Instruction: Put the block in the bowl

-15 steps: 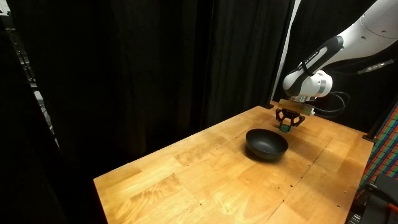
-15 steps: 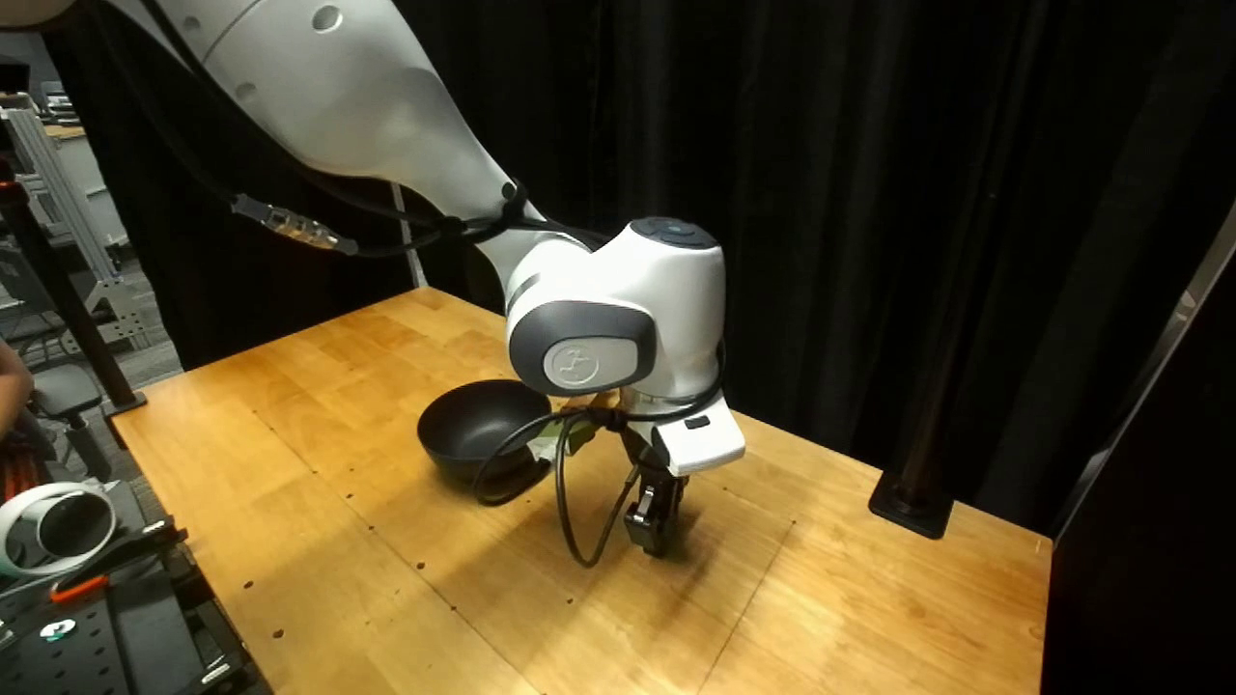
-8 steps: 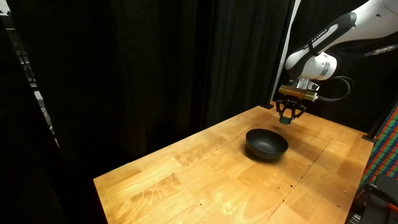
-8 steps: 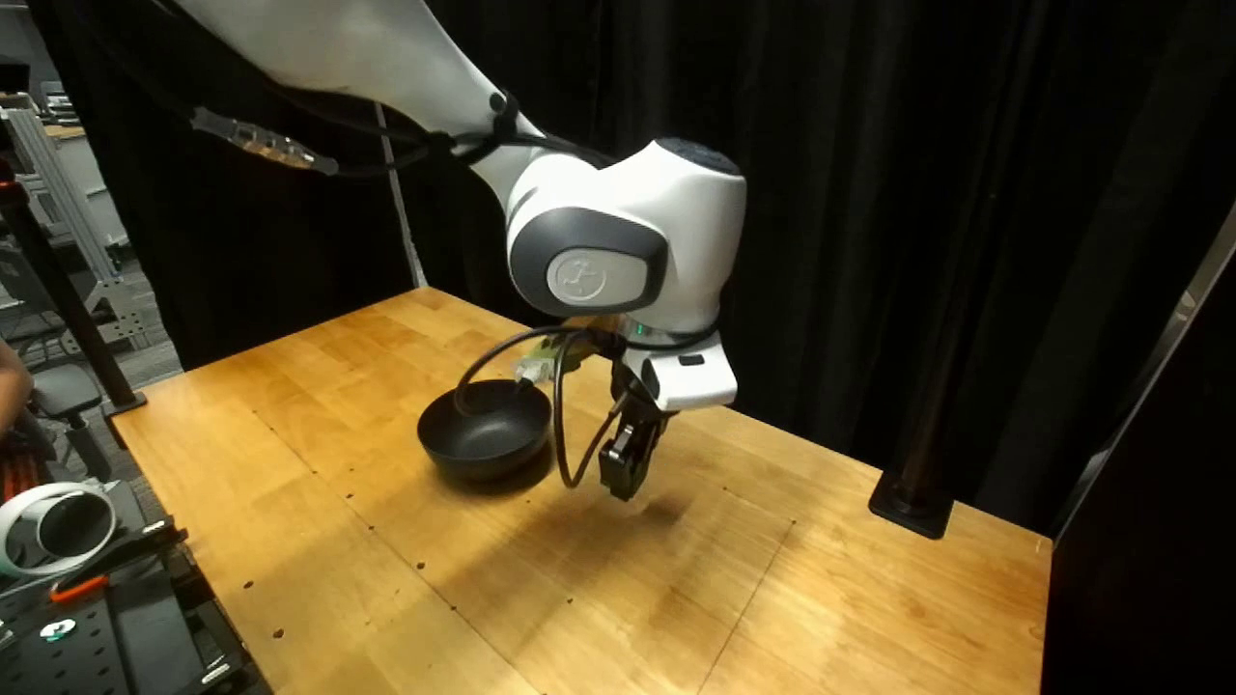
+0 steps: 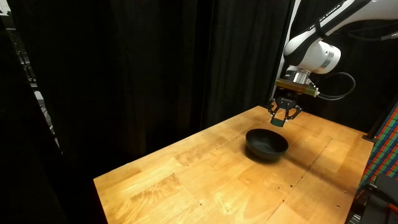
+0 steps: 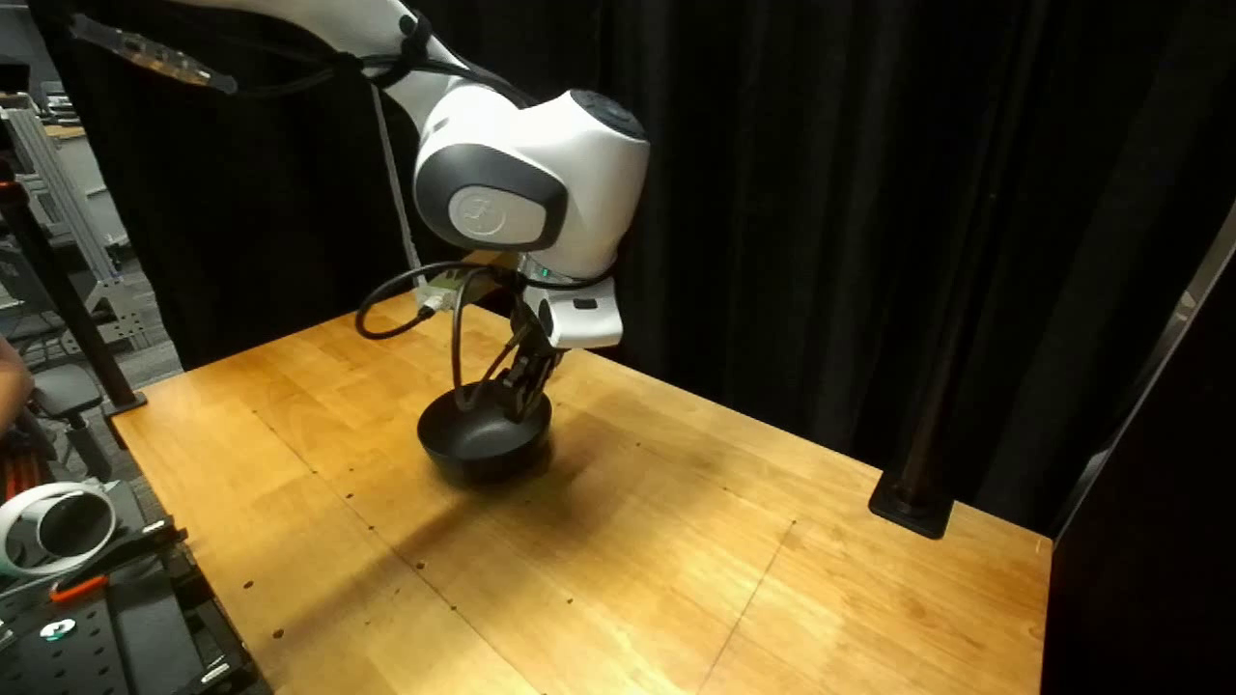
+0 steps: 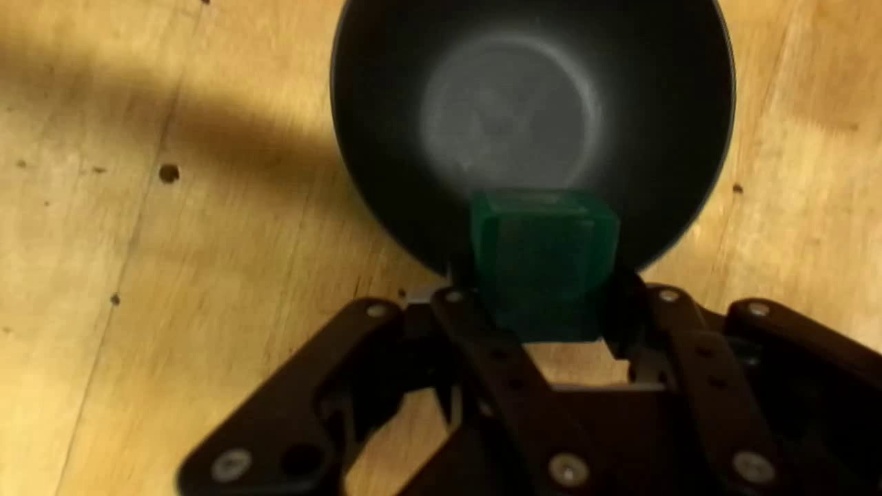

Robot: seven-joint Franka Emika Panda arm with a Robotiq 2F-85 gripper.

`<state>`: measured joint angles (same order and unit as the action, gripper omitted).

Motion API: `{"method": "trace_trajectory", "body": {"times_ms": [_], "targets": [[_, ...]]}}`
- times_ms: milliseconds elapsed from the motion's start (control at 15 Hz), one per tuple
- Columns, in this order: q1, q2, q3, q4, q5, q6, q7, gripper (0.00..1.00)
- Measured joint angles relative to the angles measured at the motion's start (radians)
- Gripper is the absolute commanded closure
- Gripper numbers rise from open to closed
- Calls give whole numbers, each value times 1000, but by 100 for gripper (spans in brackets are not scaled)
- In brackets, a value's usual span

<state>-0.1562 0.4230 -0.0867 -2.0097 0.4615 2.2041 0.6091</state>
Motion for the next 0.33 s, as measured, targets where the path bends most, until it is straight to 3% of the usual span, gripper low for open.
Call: {"method": "trace_trajectory", "body": {"times_ms": [67,267,333], "targets": [[10,-9,10,-24,11,-1,-4,28],[30,-36,24,-76,36,-32,-25,2],[30,-53,24,-88,40,-56,-39,0]]}}
